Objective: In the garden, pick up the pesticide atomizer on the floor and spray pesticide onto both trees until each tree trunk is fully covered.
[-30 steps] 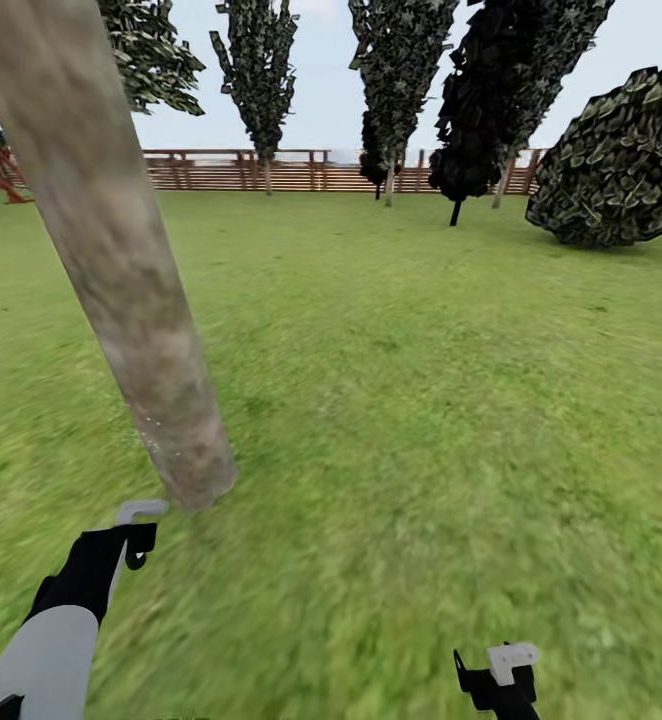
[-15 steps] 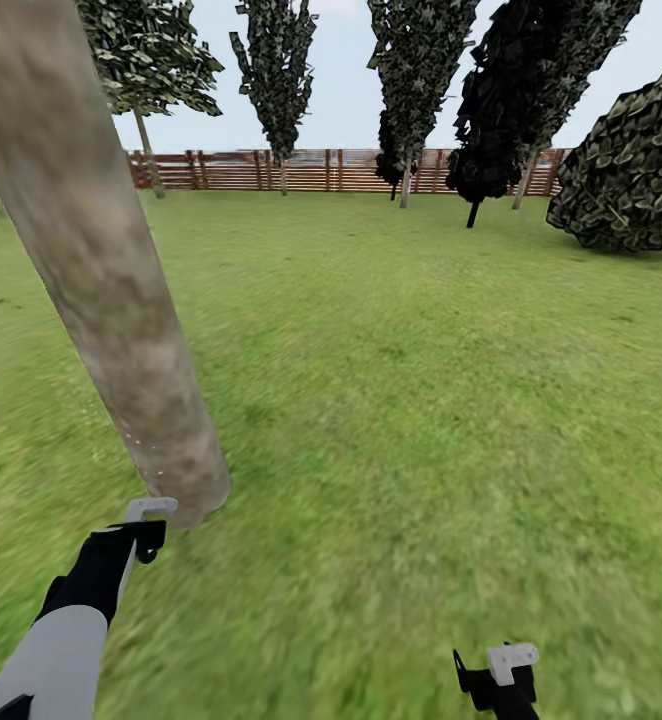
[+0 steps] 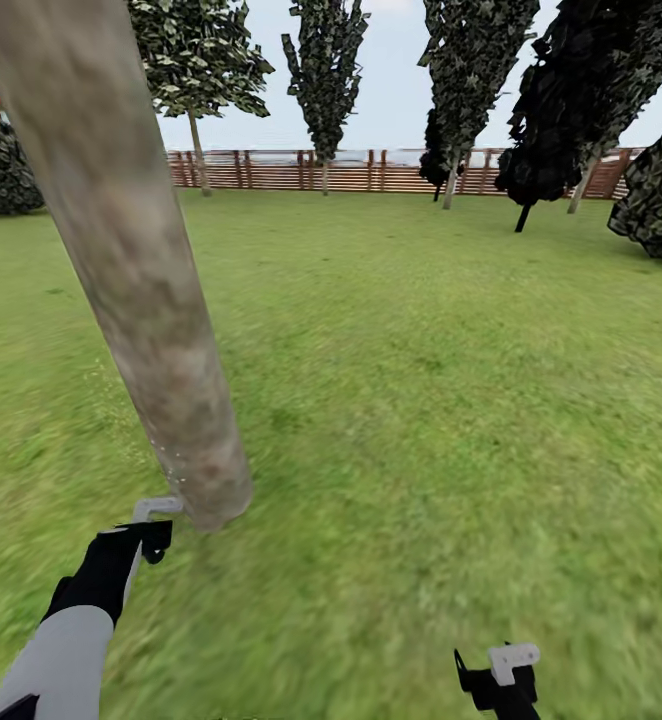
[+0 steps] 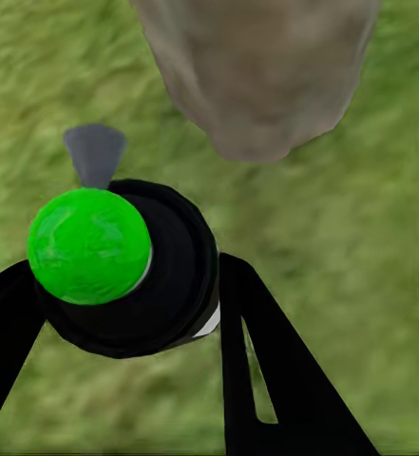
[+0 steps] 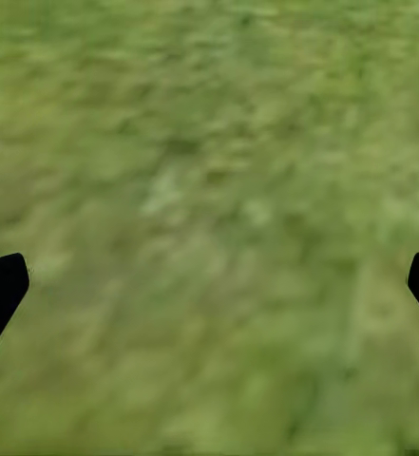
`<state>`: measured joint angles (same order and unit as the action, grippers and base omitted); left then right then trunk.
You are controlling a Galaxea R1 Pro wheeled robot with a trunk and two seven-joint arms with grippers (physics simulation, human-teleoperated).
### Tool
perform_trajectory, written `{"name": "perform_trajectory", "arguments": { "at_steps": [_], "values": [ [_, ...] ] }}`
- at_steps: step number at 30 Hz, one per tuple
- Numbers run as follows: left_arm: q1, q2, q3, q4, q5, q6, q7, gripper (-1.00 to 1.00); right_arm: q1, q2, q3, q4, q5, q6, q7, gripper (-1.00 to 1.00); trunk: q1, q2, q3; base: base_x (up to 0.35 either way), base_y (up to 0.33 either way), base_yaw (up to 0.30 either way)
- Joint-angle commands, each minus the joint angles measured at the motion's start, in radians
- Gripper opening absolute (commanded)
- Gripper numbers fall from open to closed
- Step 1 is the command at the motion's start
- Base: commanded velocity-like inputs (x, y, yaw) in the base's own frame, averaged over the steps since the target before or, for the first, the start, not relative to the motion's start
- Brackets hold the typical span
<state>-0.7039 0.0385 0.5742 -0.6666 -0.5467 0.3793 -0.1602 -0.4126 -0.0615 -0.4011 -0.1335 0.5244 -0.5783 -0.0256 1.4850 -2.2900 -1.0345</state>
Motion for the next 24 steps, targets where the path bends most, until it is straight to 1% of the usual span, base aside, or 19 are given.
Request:
{"name": "perform_trajectory", "arguments": {
  "at_steps": [1, 3, 4, 5, 8, 9, 10, 11, 12, 14, 15, 16, 18, 19, 20, 22, 24],
  "values": [
    [-0.002, -0.026, -0.003, -0.001, -0.004, -0.014, -0.006, -1.00, 0.000, -0.001, 0.000, 0.000, 0.000, 0.000, 0.000, 1.00, 0.000, 0.000, 0.000, 0.002, 0.000, 0.258],
    [-0.007, -0.074, -0.006, -0.001, -0.006, -0.046, -0.012, -1.00, 0.000, -0.001, -0.001, 0.000, 0.000, 0.000, 0.000, 1.00, 0.000, 0.000, 0.000, 0.001, 0.000, 0.119],
    [-0.011, -0.090, -0.008, -0.001, -0.007, -0.051, -0.013, -1.00, 0.000, -0.002, 0.000, 0.000, 0.000, 0.000, 0.000, 1.00, 0.000, 0.000, 0.000, 0.000, 0.000, 0.041],
    [-0.027, -0.103, -0.020, -0.004, -0.007, -0.051, -0.027, -1.00, 0.000, -0.003, 0.000, 0.000, 0.000, 0.000, -0.001, 1.00, 0.000, 0.000, 0.000, 0.000, 0.000, 0.011],
    [-0.057, -0.093, -0.036, -0.008, -0.008, -0.045, -0.064, -1.00, 0.000, -0.004, -0.001, 0.000, 0.000, 0.000, -0.001, 1.00, 0.000, 0.000, 0.000, 0.000, 0.000, 0.003],
    [-0.062, -0.083, -0.037, -0.018, -0.008, -0.044, -0.069, -1.00, 0.000, -0.004, -0.001, 0.000, 0.000, 0.000, -0.001, 1.00, 0.000, 0.000, 0.000, 0.000, 0.000, 0.000],
    [-0.063, -0.056, -0.038, -0.040, -0.007, -0.042, -0.072, -1.00, 0.000, -0.004, -0.001, 0.000, 0.000, 0.000, -0.001, 1.00, 0.000, 0.000, 0.000, 0.000, 0.000, 0.000],
    [-0.063, -0.023, -0.036, -0.059, -0.006, -0.040, -0.079, -1.00, 0.000, -0.004, -0.001, 0.000, 0.000, 0.000, -0.001, 1.00, 0.000, 0.000, 0.000, 0.000, 0.000, 0.000],
    [-0.063, -0.017, -0.037, -0.063, -0.006, -0.040, -0.085, -1.00, 0.000, -0.004, -0.001, 0.000, 0.000, 0.000, -0.001, 1.00, 0.000, 0.000, 0.000, 0.000, 0.000, 0.000],
    [-0.063, -0.019, -0.039, -0.069, -0.007, -0.039, -0.100, -1.00, 0.000, -0.004, -0.001, 0.000, 0.000, 0.000, -0.001, 1.00, 0.000, 0.000, 0.000, 0.000, 0.000, 0.000],
    [-0.065, -0.029, -0.054, -0.071, -0.007, -0.038, -0.103, -1.00, 0.000, -0.004, -0.001, 0.000, 0.000, 0.001, -0.001, 1.00, 0.000, 0.000, 0.000, 0.000, 0.000, 0.000],
    [-0.066, -0.045, -0.074, -0.071, -0.007, -0.038, -0.104, -1.00, 0.000, -0.004, -0.001, 0.000, 0.000, 0.001, -0.001, 1.00, 0.000, 0.000, 0.000, 0.000, 0.000, 0.000],
    [-0.067, -0.067, -0.100, -0.072, -0.007, -0.035, -0.104, -1.00, 0.000, -0.004, -0.001, 0.000, 0.000, 0.001, -0.001, 1.00, 0.000, 0.000, 0.000, 0.000, 0.000, 0.000],
    [-0.073, -0.073, -0.107, -0.074, -0.007, -0.032, -0.104, -1.00, 0.000, -0.004, -0.001, 0.000, 0.000, 0.001, -0.001, 1.00, 0.000, 0.000, 0.000, 0.000, 0.000, 0.000],
    [-0.086, -0.072, -0.110, -0.080, -0.006, -0.029, -0.105, -1.00, 0.000, -0.004, -0.001, 0.000, 0.000, 0.002, -0.001, 1.00, 0.000, 0.000, 0.000, 0.000, 0.000, 0.000],
    [-0.095, -0.059, -0.107, -0.085, -0.005, -0.018, -0.106, -1.00, 0.000, -0.004, -0.001, 0.000, 0.000, 0.002, -0.001, 1.00, 0.000, 0.000, 0.000, 0.000, 0.000, 0.000],
    [-0.099, -0.012, -0.105, -0.094, -0.004, -0.004, -0.107, -1.00, 0.000, -0.004, -0.001, 0.000, 0.000, 0.002, -0.001, 1.00, 0.000, 0.000, 0.000, 0.000, 0.000, 0.000]
  ]
}}
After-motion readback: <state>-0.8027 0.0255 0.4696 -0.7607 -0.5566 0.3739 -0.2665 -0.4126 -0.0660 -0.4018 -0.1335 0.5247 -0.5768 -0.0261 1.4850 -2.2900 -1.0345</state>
